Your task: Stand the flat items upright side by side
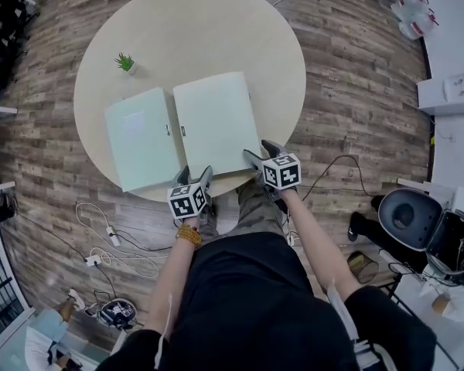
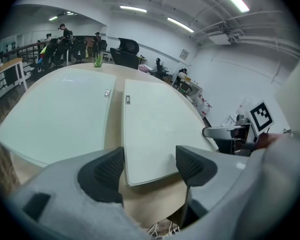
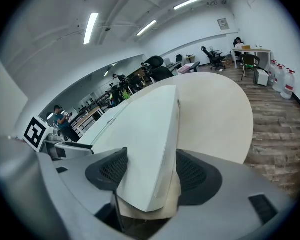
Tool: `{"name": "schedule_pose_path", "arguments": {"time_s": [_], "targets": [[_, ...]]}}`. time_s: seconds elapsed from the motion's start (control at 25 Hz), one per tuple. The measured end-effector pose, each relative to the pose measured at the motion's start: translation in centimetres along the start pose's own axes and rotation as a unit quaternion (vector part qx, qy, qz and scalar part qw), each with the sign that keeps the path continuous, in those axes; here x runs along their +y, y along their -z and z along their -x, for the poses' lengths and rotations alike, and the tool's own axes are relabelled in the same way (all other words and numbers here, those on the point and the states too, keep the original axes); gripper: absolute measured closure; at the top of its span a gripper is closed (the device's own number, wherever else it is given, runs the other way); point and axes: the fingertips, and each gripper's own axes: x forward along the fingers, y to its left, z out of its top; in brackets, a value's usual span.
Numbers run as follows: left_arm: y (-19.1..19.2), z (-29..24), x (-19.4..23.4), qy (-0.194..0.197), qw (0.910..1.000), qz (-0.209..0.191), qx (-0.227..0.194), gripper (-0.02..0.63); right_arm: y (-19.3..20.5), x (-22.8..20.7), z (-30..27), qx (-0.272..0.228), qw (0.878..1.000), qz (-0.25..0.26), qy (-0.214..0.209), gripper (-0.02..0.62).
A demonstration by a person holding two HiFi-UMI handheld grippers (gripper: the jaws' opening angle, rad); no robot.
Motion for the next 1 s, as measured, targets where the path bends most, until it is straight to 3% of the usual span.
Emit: {"name": "schedule_pose_path", "arguments": {"time_s": [0.16,0.44,0.76,0.88,1.0], "targets": [[0.0,-0.6,0.1,0.007,0.9998,0.009,0.015,0.258,-0.2,-0.2,0.1,-0.001,1.000,-0.002,-0.009,0.276],[-0.2,-0.7,-0.1,0.027,0.9991,0.029,0.013,0.253,0.6,0.0,-0.3,-0.006,0.996,-0.072,-0.062,0.281],[-0.5,-1.4,-0.4,0.022,0.9992,0.029,0.017,0.213,0.9,0.2,-0.5,-0.007,0.995,-0.078,-0.059,0.279],[-0.2,-1.5,-0.6,0.025,0.9991,0.006,0.035,0.206,0.9,0.2,-0.6,-0.006,0.996,-0.072,-0.052,0.281],[-0.3,-1.3,-0.2,0.028,0.9989,0.014,0.035,0.239,1.0,0.4,-0.5,-0.009,0.996,-0.069,-0.049,0.287]]}}
